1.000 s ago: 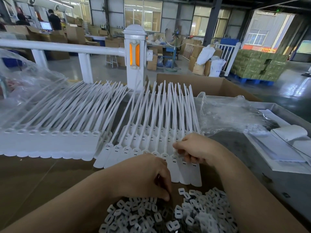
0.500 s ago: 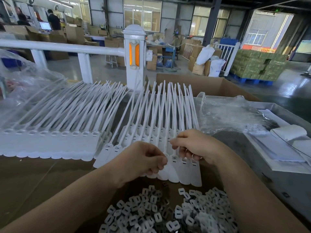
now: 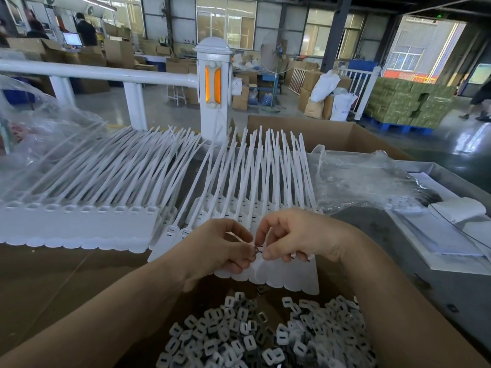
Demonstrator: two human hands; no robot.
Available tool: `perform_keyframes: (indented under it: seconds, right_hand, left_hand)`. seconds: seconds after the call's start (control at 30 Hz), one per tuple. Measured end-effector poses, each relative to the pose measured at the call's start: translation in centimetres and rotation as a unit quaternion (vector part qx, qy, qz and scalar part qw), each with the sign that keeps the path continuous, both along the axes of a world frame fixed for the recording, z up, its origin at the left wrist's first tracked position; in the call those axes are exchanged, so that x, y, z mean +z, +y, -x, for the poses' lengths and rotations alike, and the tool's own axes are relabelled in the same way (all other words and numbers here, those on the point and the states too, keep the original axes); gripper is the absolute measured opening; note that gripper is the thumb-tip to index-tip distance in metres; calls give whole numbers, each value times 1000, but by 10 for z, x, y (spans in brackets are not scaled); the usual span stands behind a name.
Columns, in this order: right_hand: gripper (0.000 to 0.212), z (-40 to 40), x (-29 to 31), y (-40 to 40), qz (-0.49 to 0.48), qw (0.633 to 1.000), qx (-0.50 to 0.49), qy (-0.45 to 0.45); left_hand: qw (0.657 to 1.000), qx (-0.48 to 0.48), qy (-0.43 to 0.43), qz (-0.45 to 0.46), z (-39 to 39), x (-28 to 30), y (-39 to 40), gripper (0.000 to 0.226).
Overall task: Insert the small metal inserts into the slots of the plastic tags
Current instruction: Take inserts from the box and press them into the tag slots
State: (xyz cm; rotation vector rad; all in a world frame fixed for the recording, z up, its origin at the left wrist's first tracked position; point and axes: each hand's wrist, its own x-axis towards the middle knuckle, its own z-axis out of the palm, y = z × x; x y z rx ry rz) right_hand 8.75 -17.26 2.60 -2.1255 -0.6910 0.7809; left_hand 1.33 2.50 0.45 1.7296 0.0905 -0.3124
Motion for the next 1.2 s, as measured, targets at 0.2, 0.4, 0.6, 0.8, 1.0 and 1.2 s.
perform_keyframes:
  seconds: [0.2,0.4,0.6,0.8,1.0,1.2]
  right_hand:
    - [17,1,-2,4,2,1000,26,-15]
    - [14,1,-3,4,12,999,26,-20]
    - [5,0,-5,3,27,999,7,-17]
    - [2,0,-7,6,34,999,-7,-31]
    - [4,3,-5,6,32,999,-5,-30]
    - [6,4,-3,8,36,999,-15,-28]
  left_hand:
    - [1000,-14,21,2,0,-1,0,22]
    - [1000,-7,21,3,0,-2,-1,22]
    - [1000,-17,5,-24,0,-3,0,18]
    - [998,-31,-8,-45,0,-5,1,16]
    - [991,-33,-59,-117,2,-8,-1,25]
    - [951,-23,-187,-245,4,-12,-7,25]
